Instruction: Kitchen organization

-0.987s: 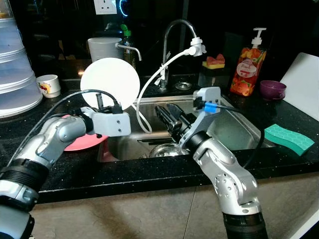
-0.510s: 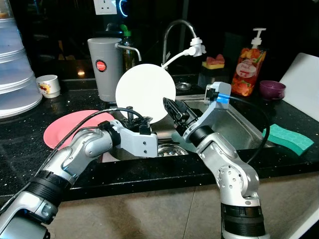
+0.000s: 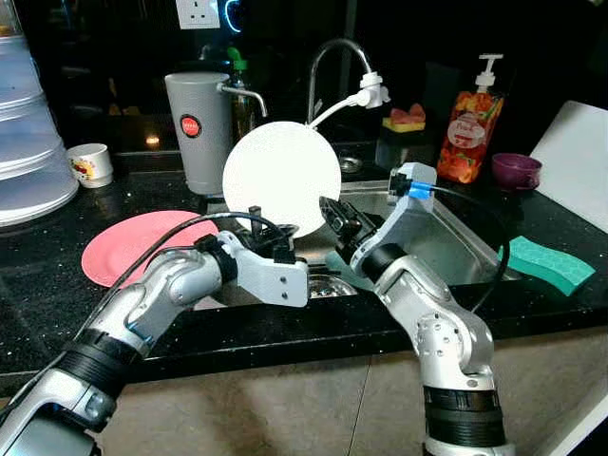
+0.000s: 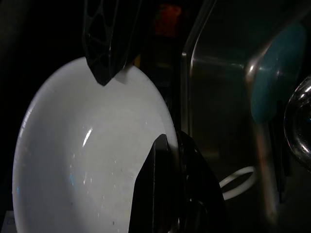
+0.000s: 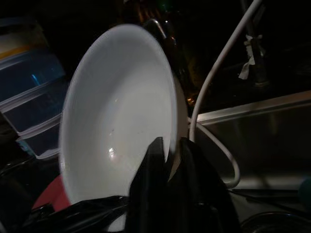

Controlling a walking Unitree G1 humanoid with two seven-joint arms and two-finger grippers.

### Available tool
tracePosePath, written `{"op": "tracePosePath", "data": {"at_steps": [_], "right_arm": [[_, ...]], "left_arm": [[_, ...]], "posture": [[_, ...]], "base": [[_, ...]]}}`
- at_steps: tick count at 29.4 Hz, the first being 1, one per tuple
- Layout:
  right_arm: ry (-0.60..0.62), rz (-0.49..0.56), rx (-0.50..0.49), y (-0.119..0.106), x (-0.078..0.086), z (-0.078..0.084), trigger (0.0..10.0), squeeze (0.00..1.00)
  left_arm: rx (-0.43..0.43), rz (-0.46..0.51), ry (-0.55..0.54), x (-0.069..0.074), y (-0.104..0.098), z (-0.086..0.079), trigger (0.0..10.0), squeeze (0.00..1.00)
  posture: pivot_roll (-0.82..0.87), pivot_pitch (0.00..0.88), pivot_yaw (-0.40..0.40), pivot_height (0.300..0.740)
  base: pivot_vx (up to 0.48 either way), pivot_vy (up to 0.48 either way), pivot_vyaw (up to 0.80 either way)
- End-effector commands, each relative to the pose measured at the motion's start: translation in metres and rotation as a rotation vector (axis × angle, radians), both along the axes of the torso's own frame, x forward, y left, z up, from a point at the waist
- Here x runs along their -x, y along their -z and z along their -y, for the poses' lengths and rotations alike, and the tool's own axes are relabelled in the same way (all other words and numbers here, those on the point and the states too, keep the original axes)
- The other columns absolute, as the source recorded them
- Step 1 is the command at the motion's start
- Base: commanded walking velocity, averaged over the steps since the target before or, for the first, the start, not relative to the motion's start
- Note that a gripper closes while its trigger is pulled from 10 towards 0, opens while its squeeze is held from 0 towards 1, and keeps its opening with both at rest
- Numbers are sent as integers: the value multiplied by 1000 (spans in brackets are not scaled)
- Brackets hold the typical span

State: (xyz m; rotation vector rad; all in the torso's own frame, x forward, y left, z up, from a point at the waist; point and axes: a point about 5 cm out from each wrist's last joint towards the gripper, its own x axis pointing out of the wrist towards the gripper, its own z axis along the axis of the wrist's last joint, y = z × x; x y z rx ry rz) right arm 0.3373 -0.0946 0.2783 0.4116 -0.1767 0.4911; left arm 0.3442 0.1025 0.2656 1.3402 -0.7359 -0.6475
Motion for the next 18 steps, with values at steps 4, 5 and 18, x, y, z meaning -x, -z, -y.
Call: {"op": "tracePosePath", "data": {"at_steps": [4,5,18], "right_arm": [[3,-45,18,6,-4,-3,0,0],[4,-45,16,6,-4,-3,0,0],[-104,-21,10,1,5,-12,10000,0]], "left_arm": [[-26,26,74,9,3,13,10000,0],[-26,28,74,9,3,13,10000,0],[-49,84,84,8,2,14,10000,0]], "posture": [[40,65,-12,740],[40,65,-12,740],[36,69,-13,740]], "base": [[0,0,0],[0,0,0],[0,0,0]]}}
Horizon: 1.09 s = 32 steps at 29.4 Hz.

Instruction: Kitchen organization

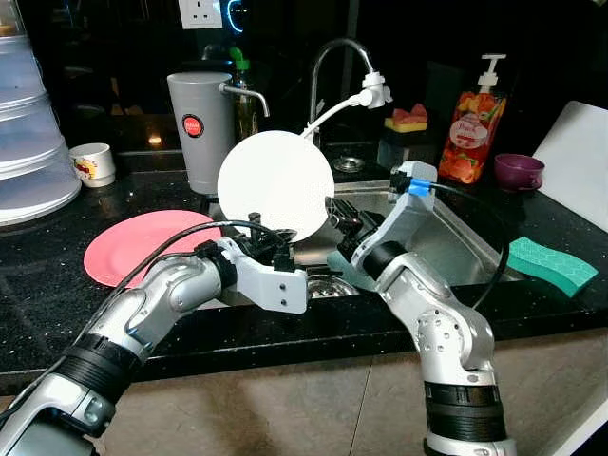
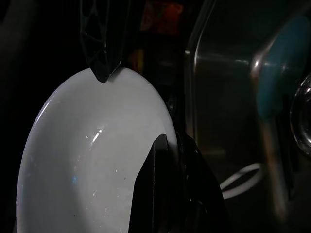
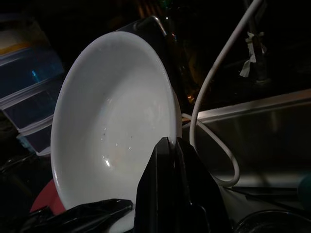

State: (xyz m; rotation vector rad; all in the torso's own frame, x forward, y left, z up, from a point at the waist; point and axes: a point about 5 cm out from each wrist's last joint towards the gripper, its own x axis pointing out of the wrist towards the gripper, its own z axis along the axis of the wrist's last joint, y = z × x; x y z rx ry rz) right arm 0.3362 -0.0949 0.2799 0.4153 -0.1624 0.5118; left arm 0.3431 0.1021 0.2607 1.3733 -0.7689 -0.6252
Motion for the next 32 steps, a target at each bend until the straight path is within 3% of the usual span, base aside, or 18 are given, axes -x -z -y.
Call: {"op": "tracePosePath", "data": {"at_steps": [1,7,8,12,13,14,20,21,22,32], "right_arm": [[-84,-14,8,3,4,-12,10000,0],[-121,-11,-10,2,6,-15,10000,31],[-141,-4,-14,1,8,-16,10000,1000],[-146,-14,-17,2,8,-17,10000,1000],[-146,-25,-13,3,7,-16,10000,298],[-146,-35,-9,4,7,-16,10000,0],[-143,-54,3,7,5,-16,10000,0],[-138,-56,0,7,5,-15,8824,0],[-126,-56,-9,7,4,-14,0,0],[-120,-34,-57,2,5,-10,0,0]], "left_arm": [[-36,40,88,7,-2,14,10000,0],[-59,52,117,9,-1,18,10000,0],[-76,63,130,9,-1,19,10000,0],[-89,78,142,9,-2,20,10000,0],[-99,87,149,9,-3,21,10000,0],[-108,95,156,9,-3,21,10000,0],[-142,104,177,10,-2,22,10000,0],[-148,105,182,10,-2,22,10000,0],[-151,104,187,11,-1,22,10000,0],[-174,137,214,12,4,22,10000,0]], "posture": [[36,69,-13,740],[36,68,-15,740],[36,67,-14,740],[36,66,-14,740],[36,66,-14,740],[36,64,-16,740],[36,64,-16,740],[36,64,-16,740],[35,64,-16,740],[35,65,-17,740]], "base": [[0,0,0],[0,0,0],[0,0,0],[0,0,0],[0,0,0],[0,0,0],[0,0,0],[0,0,0],[0,0,0],[0,0,0]]}}
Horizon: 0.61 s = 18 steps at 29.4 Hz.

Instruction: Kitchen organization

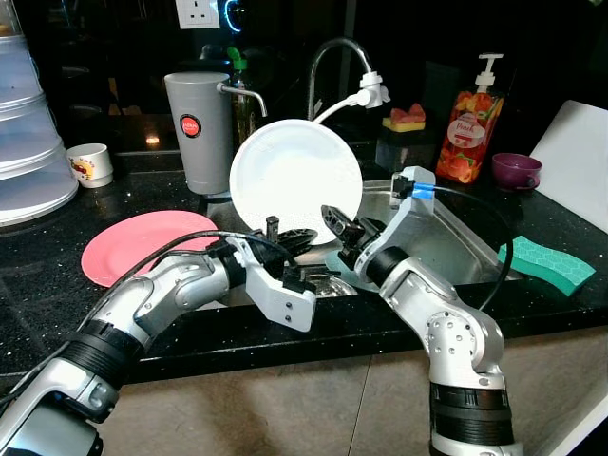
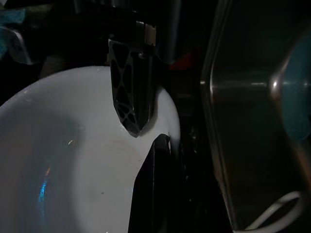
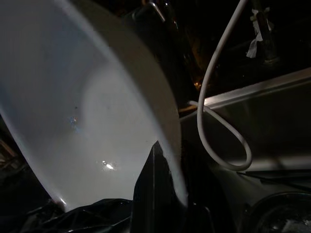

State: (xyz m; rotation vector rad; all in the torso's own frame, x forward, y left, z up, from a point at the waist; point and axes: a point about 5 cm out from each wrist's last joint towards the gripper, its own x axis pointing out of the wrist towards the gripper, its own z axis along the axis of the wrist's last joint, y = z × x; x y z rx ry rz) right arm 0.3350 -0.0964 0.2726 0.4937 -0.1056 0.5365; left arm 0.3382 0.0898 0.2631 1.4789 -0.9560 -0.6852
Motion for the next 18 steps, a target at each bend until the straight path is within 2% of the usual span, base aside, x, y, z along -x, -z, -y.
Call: {"op": "tracePosePath", "data": {"at_steps": [1,3,4,8,9,10,11,12,16,17,18], "right_arm": [[-78,38,-5,-6,4,-12,0,0],[-80,41,-7,-6,5,-12,0,0],[-85,45,-9,-7,5,-13,0,0],[-97,49,-8,-8,6,-14,0,0],[-99,46,-3,-7,6,-15,0,0],[-95,41,2,-7,5,-15,3765,0],[-95,41,2,-7,5,-15,3765,0],[-73,34,9,-6,4,-14,10000,0],[18,17,9,-5,-4,-5,10000,0],[121,3,7,-5,-11,6,10000,0],[161,0,12,-5,-14,11,10000,0]], "left_arm": [[-76,8,77,6,7,10,10000,0],[-73,11,74,6,7,10,10000,0],[-66,0,68,5,8,10,10000,1000],[-52,-7,55,2,7,9,10000,1000],[-39,-2,57,2,7,9,10000,216],[-28,3,62,3,7,10,10000,0],[-28,3,62,3,7,10,10000,0],[-13,2,67,4,7,11,10000,0],[19,-14,78,7,8,10,10000,0],[55,-46,77,9,7,8,10000,0],[70,-62,76,10,7,8,10000,0]], "posture": [[35,65,-17,740],[35,66,-19,740],[35,66,-19,740],[35,66,-19,740],[35,66,-19,740],[33,68,-18,740],[33,68,-18,740],[32,70,-19,740],[32,70,-19,740],[32,70,-19,740],[32,70,-19,740]], "base": [[0,0,0],[0,0,0],[0,0,0],[0,0,0],[0,0,0],[0,0,0],[0,0,0],[0,0,0],[0,0,0],[0,0,0],[0,0,0]]}}
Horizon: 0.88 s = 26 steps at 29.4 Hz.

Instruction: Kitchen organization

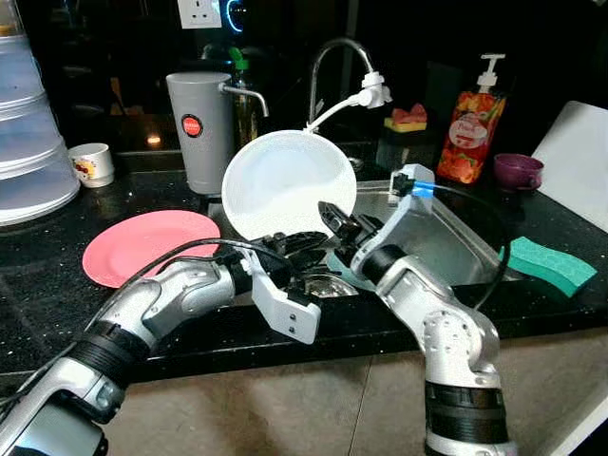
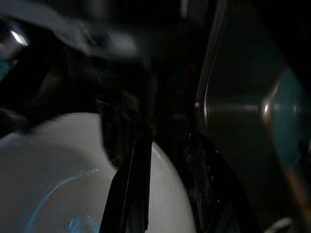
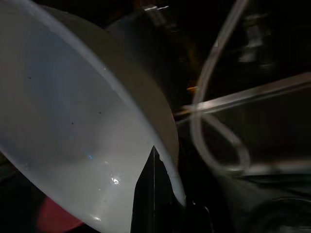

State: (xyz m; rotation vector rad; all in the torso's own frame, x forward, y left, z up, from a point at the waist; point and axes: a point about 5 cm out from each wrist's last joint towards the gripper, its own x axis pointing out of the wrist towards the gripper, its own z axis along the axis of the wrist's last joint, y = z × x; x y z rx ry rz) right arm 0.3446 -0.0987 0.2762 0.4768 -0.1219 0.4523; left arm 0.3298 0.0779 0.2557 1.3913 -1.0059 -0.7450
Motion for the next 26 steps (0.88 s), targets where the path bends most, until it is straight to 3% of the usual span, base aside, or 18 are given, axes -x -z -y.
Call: {"op": "tracePosePath", "data": {"at_steps": [1,2,3,4,5,6,12,13,16,18,21,26], "right_arm": [[123,6,20,-1,-6,14,10000,0],[123,6,20,-1,-6,14,10000,0],[214,12,46,-1,-11,25,10000,0],[214,12,46,-1,-11,25,10000,0],[310,41,107,-3,-13,35,10000,0],[335,49,120,-3,-14,38,10000,0],[406,61,205,1,-16,44,10000,0],[406,61,205,1,-16,44,10000,0],[430,80,303,9,-18,43,10000,0],[433,85,323,11,-18,42,10000,0],[432,112,406,16,-18,38,10000,0],[421,122,518,27,-22,33,10000,0]], "left_arm": [[44,-67,-10,3,0,-5,10000,0],[44,-67,-10,3,0,-5,10000,0],[91,-188,-23,6,1,-7,10000,0],[91,-188,-23,6,1,-7,10000,0],[188,-407,-48,9,2,-10,10000,0],[241,-498,-64,8,3,-11,10000,0],[438,-796,-166,-1,5,-25,10000,0],[438,-796,-166,-1,5,-25,10000,0],[631,-1069,-249,-11,9,-36,10000,0],[661,-1100,-262,-12,8,-38,10000,0],[787,-1233,-332,-18,8,-43,10000,0],[890,-1327,-357,-23,3,-46,10000,0]], "posture": [[37,74,-20,740],[37,74,-20,740],[36,73,-20,740],[36,73,-20,740],[38,75,-19,740],[38,75,-19,740],[39,78,-21,740],[39,78,-21,740],[43,79,-24,740],[43,79,-24,740],[41,80,-26,740],[41,80,-26,740]], "base": [[0,0,0],[0,0,0],[0,0,0],[0,0,0],[0,0,0],[0,0,0],[0,0,0],[0,0,0],[0,0,0],[0,0,0],[0,0,0],[0,0,0]]}}
